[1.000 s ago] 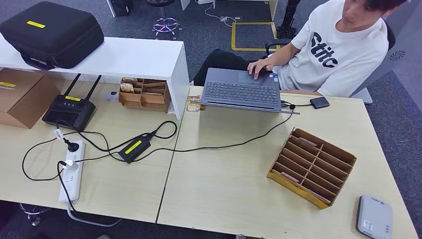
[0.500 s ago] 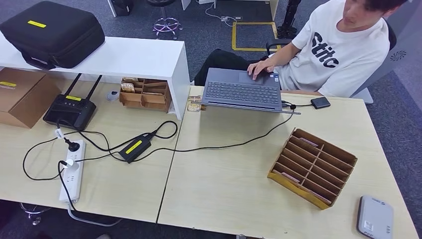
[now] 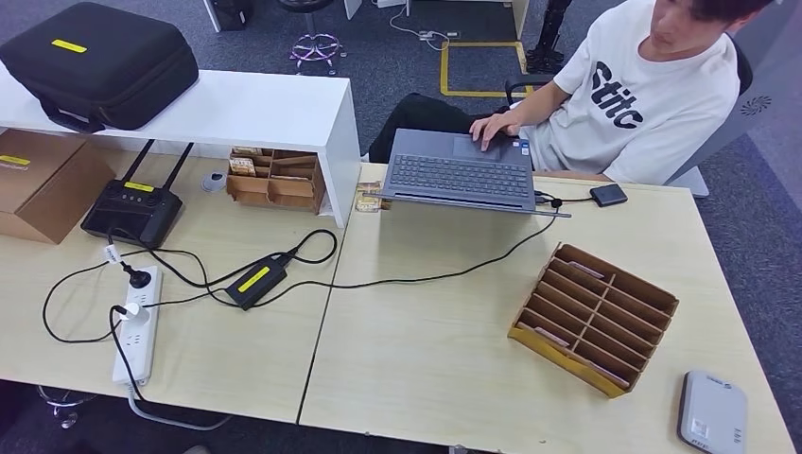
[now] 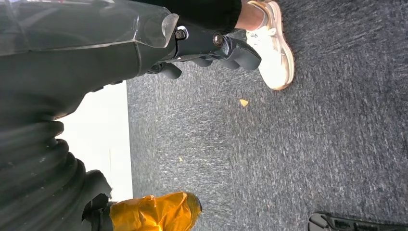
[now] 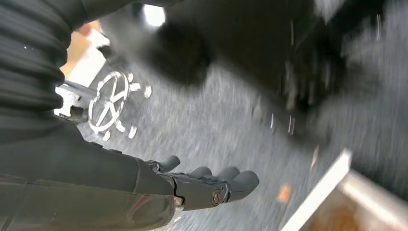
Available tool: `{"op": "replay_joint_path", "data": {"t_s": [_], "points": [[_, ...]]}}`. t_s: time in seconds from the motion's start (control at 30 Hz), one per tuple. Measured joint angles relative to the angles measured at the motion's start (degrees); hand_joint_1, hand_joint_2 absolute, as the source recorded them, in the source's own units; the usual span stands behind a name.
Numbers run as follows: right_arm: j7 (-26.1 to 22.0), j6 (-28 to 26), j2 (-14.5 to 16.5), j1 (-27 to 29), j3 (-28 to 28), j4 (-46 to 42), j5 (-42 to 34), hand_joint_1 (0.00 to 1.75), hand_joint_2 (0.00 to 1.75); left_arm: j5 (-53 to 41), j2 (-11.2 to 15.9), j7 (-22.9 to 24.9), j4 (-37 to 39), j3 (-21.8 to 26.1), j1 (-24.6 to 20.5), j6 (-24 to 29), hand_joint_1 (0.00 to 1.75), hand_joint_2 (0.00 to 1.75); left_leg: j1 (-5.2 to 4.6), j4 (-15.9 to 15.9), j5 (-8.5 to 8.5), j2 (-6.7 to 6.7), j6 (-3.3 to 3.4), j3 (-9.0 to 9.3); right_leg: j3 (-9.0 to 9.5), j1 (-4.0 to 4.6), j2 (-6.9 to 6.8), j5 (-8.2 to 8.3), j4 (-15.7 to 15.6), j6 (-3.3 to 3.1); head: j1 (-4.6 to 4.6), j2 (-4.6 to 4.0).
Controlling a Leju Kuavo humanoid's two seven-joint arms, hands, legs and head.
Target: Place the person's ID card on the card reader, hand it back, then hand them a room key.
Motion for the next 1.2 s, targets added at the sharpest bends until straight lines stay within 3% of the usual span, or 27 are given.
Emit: {"op": "replay_joint_path", "data": {"t_s": [0.07, 0.13, 0.37, 0.67, 0.93, 1.0, 1.07, 1.13, 1.2], "points": [[0.52, -6.38, -0.03, -0.28, -0.2, -0.43, -1.46, 0.0, 1.75, 0.66, -0.11, 0.27, 0.0, 0.22, 0.03, 0.31, 0.0, 1.75, 0.0, 0.0, 0.0, 0.01, 0.0, 0.0, 0.0, -0.01, 0.01, 0.0, -0.02, 0.0, 0.01, 0.0], [0.92, -8.33, -0.16, -0.66, -0.63, -0.91, -2.78, 0.0, 1.75, 0.97, -0.24, 0.44, 0.0, 0.43, 0.08, 0.54, 0.0, 1.75, 0.0, 0.0, 0.0, 0.01, 0.0, 0.0, 0.02, -0.01, 0.01, 0.01, -0.06, 0.01, 0.02, 0.0], [0.22, 4.8, -0.32, 0.14, 0.3, -1.09, -1.48, 0.0, 1.75, -0.38, -0.4, 0.09, 0.0, 0.52, 0.08, 0.46, 0.0, 1.75, -0.01, 0.02, 0.0, -0.01, 0.01, 0.01, 0.02, -0.01, -0.02, 0.02, -0.08, 0.02, 0.01, 0.0], [-1.15, -8.75, -2.94, 1.06, -0.73, -1.85, -6.29, 0.0, 1.75, -1.36, -2.06, -0.36, 0.0, 0.47, 0.03, 2.44, 0.0, 1.75, -0.03, 0.03, -0.03, 0.01, 0.04, 0.0, 0.02, -0.02, 0.01, 0.03, -0.13, 0.04, 0.02, 0.0], [-1.56, -9.08, -3.81, 1.55, -2.92, -2.24, -7.42, 0.0, 1.75, -1.68, -3.44, -0.41, 0.0, 0.43, -0.02, 2.98, 0.0, 1.75, -0.02, 0.03, -0.03, 0.02, 0.04, 0.02, 0.02, -0.02, 0.02, 0.04, -0.12, 0.05, 0.0, 0.0], [-1.63, -7.29, -3.86, 1.61, -3.09, -2.28, -7.33, 0.0, 0.87, -2.03, -3.54, -0.56, 0.0, 0.38, -0.03, 2.91, 0.0, 1.75, -0.01, 0.03, -0.03, 0.02, 0.04, 0.02, 0.01, -0.01, 0.02, 0.04, -0.11, 0.04, 0.0, 0.0], [-2.52, -0.88, -4.13, 1.81, -2.94, -2.07, -6.5, 0.0, 0.0, -3.01, -3.62, -0.94, 0.0, 0.0, -0.05, 2.57, 0.0, 1.75, -0.01, 0.03, -0.03, 0.01, 0.04, 0.02, 0.0, -0.01, 0.01, 0.03, -0.12, 0.04, 0.0, -0.01], [-4.14, 5.72, -4.74, 2.41, -2.17, -1.52, -5.4, 0.0, 0.0, -3.97, -3.67, -1.26, 0.0, -0.73, -0.11, 2.19, 0.0, 1.75, -0.01, 0.03, -0.03, 0.0, 0.04, 0.01, 0.02, -0.01, -0.01, 0.02, -0.12, 0.04, 0.01, -0.01], [-5.08, 4.5, -5.23, 3.36, -1.51, -1.05, -5.47, 0.0, 0.87, -4.06, -3.73, -1.28, 0.0, -1.25, -0.16, 2.22, 0.0, 1.75, -0.02, 0.03, -0.03, -0.01, 0.04, -0.02, 0.02, -0.02, -0.02, 0.02, -0.12, 0.05, 0.01, -0.01]]}}
